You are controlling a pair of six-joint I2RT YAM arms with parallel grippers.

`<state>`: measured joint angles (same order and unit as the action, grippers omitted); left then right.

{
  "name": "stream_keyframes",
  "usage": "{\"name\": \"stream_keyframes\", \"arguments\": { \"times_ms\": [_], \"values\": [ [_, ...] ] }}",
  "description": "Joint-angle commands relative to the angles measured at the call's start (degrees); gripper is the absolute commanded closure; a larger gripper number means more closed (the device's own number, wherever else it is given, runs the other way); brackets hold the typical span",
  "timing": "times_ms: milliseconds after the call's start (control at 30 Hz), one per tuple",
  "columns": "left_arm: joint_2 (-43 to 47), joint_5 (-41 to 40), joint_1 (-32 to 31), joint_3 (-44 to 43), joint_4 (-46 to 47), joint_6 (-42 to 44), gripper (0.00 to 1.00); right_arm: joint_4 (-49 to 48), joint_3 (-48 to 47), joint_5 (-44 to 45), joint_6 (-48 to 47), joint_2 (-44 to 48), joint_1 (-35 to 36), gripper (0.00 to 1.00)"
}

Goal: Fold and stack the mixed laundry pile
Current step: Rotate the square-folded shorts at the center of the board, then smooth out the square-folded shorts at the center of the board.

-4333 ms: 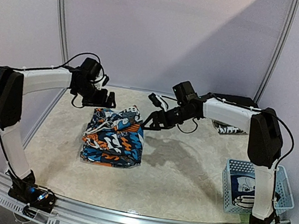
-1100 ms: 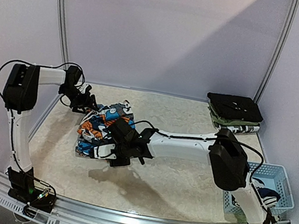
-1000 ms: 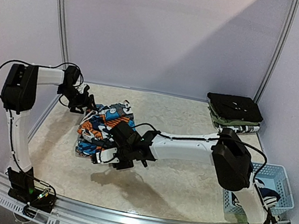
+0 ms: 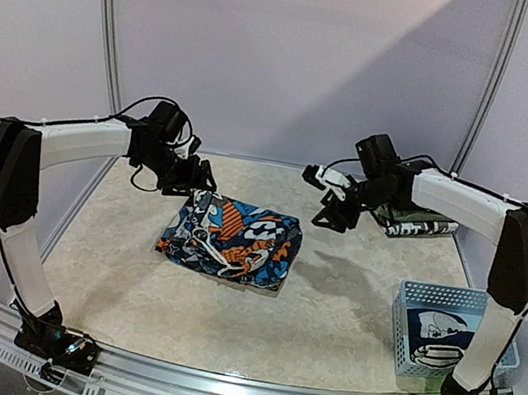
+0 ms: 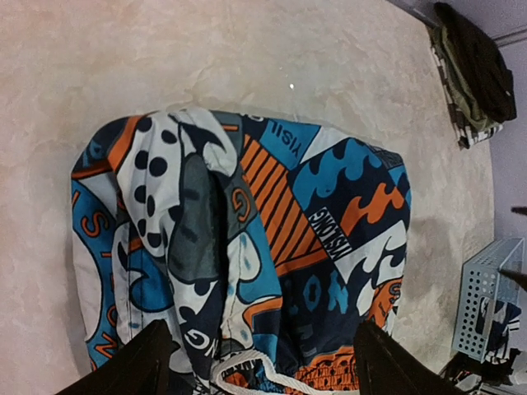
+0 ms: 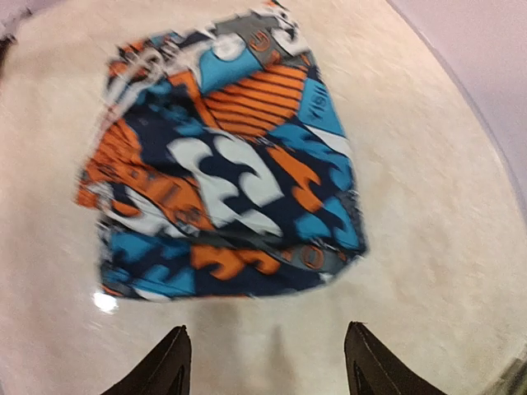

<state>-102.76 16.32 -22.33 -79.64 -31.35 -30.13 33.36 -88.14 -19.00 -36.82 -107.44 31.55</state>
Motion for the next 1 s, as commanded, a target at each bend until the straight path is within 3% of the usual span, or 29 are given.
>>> {"name": "stream_keyframes", "arguments": {
  "times_ms": [0,167,400,567,767,967],
  "values": [
    [-0.54,-3.45,-2.34,1.64,-3.19,-5.13,0.25,9.01,-2.23,-24.27,28.81,-3.89,1.41,0.35],
    [0.88,-6.58,-4.13,6.66,-2.17,-6.05,0.32,8.49,-3.80,-23.85,32.82,-7.81,7.90,0.37],
    [-0.92,-4.41,-4.13,9.09,-0.28,-6.07,0.51,3.06,-7.41,-7.81,19.27,-5.75,17.98,0.42],
    [-0.39,-0.03,-3.88,13.09,5.32,-8.76,0.59,2.44,-10.48,2.54,8.46,-9.12,22.45,0.45],
    [-0.82,1.02,-3.39,15.56,7.14,-9.34,0.60,5.48,-14.94,5.36,4.74,-15.02,24.27,0.45],
    [-0.81,3.48,-2.94,18.48,10.80,-10.37,0.66,4.84,-12.68,10.12,2.89,-17.99,25.67,0.46]
  ]
}}
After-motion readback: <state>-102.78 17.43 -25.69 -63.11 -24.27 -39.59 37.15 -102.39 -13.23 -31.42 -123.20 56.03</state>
